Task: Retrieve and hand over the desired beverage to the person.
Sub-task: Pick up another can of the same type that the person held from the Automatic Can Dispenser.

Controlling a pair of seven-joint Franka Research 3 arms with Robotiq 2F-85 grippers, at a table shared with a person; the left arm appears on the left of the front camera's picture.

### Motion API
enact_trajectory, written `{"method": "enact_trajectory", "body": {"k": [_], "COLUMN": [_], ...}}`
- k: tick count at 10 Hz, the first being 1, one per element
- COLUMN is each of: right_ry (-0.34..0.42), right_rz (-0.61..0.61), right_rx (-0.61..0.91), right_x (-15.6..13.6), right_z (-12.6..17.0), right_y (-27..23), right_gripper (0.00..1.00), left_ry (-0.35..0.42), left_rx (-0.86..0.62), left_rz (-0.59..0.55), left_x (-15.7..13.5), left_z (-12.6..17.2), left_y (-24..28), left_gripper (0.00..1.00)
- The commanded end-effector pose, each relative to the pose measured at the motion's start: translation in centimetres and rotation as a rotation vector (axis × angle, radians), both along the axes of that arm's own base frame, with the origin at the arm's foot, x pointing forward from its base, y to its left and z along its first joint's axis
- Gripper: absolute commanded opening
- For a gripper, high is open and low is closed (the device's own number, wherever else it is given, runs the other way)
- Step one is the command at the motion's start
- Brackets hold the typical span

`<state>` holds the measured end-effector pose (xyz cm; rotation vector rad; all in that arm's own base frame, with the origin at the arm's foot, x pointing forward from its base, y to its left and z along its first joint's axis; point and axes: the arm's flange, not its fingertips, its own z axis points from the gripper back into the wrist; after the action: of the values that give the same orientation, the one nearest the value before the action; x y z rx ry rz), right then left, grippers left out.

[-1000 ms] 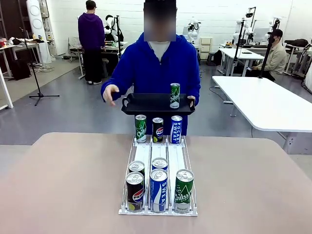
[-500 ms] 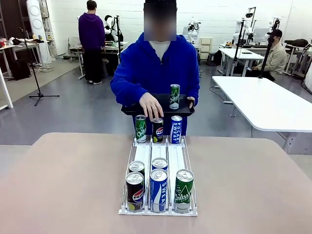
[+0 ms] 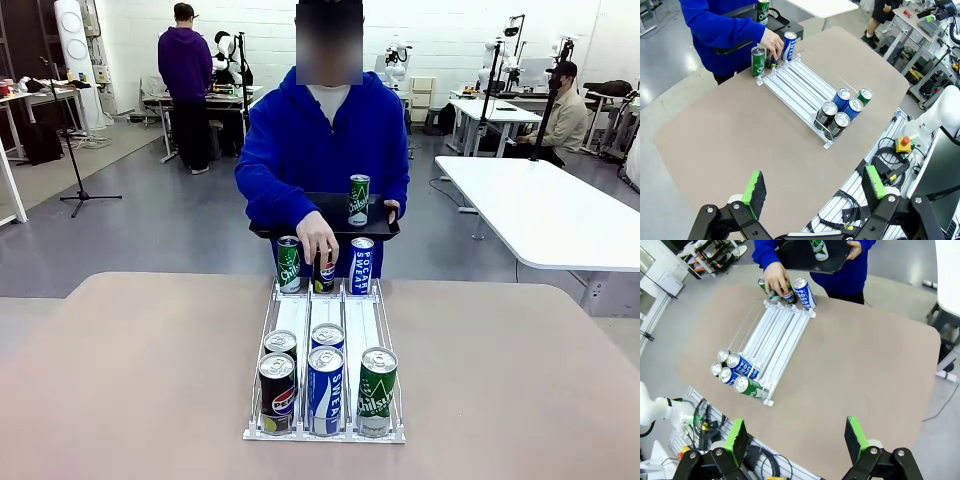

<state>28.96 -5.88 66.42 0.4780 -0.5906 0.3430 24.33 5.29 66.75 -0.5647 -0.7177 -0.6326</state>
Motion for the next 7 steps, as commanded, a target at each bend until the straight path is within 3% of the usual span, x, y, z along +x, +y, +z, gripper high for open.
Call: {"method": "enact_trajectory", "body": {"k": [1,7], "right_ry": [0.002,0.002], "right_rz": [-0.001,-0.001], "right_rx": [0.002,0.002], "right_x": [0.01,0.01], "right_z": [-0.11,-0.11], "right_y": [-0.11,-0.11], "right_gripper": [1.0,1.0], "left_ry": [-0.009,-0.009], "left_rx": [-0.005,-0.005], "left_rz": [-0.02,-0.02], "left_x": [-0.03,-0.03], "left_z": [-0.01,-0.01], "left_y": [0.11,0.11], "left_gripper": [1.0,1.0]}}
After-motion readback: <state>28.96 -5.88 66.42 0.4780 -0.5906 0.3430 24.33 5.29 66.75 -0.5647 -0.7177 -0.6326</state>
